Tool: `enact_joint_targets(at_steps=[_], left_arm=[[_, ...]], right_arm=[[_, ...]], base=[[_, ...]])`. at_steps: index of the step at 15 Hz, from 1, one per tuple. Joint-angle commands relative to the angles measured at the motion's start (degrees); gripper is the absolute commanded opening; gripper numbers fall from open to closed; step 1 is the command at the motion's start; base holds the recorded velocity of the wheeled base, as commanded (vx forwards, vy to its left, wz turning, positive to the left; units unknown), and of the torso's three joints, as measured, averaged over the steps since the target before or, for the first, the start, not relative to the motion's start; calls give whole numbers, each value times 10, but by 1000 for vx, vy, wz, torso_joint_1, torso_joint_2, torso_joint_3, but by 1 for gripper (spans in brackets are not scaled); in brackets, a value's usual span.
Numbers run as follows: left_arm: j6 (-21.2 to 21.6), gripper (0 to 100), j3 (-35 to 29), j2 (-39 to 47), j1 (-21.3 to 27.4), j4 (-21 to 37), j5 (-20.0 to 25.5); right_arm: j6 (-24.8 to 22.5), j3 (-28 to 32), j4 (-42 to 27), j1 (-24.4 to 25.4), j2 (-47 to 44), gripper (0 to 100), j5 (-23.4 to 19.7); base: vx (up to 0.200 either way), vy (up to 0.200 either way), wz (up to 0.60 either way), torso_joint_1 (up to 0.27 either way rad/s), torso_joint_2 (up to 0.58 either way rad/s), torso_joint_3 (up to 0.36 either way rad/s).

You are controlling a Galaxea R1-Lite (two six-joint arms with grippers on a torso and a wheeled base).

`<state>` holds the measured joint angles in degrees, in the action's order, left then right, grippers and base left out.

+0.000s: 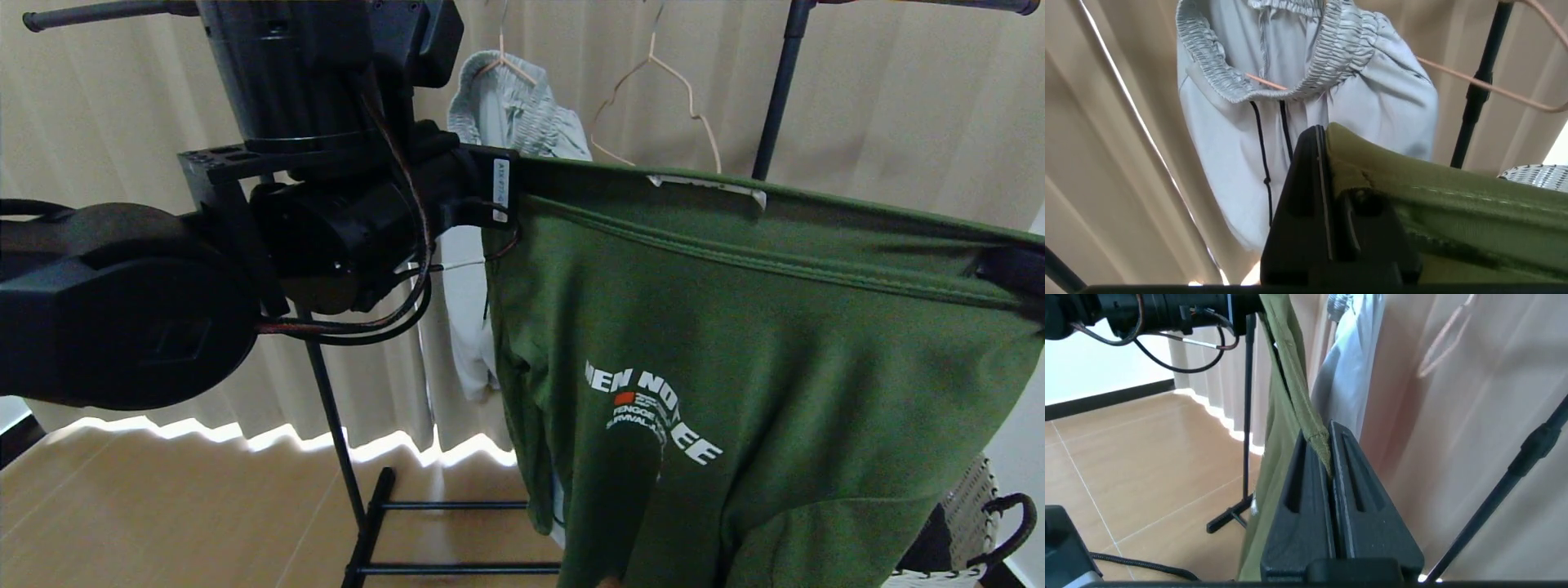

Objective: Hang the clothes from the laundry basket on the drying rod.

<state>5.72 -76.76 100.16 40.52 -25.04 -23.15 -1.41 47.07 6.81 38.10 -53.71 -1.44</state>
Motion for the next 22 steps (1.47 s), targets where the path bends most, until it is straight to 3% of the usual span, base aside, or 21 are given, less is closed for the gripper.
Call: enact_joint_targets(at_steps=[1,5,11,13,16,17,19,22], left_arm=[[0,0,1,-1,1,0,-1],[-1,0,10,-3,0,0,-8],[-1,0,64,-52,0,5,-7],[6,0,105,-101,-7,36,-1],[3,0,128,-148,-6,88,47],[7,0,134,-181,-6,90,104],[8,0,144,-218,-6,91,158],[24,0,190,-242,-5,84,180]], right_arm=[[0,-3,0,0,2,0,0],[-13,-22,0,-1,2,0,2],[-25,8,6,-67,-46,0,1],[-8,8,56,-94,-84,0,1],[-1,28,112,-118,-134,0,0],[3,34,163,-119,-160,0,0],[4,33,196,-119,-167,0,0],[4,29,197,-119,-168,0,-1]], base=[[0,0,0,0,0,0],[0,0,0,0,0,0],[0,0,0,0,0,0],[0,0,0,0,0,0],[0,0,0,0,0,0],[0,0,0,0,0,0],[0,0,0,0,0,0],[0,0,0,0,0,0]])
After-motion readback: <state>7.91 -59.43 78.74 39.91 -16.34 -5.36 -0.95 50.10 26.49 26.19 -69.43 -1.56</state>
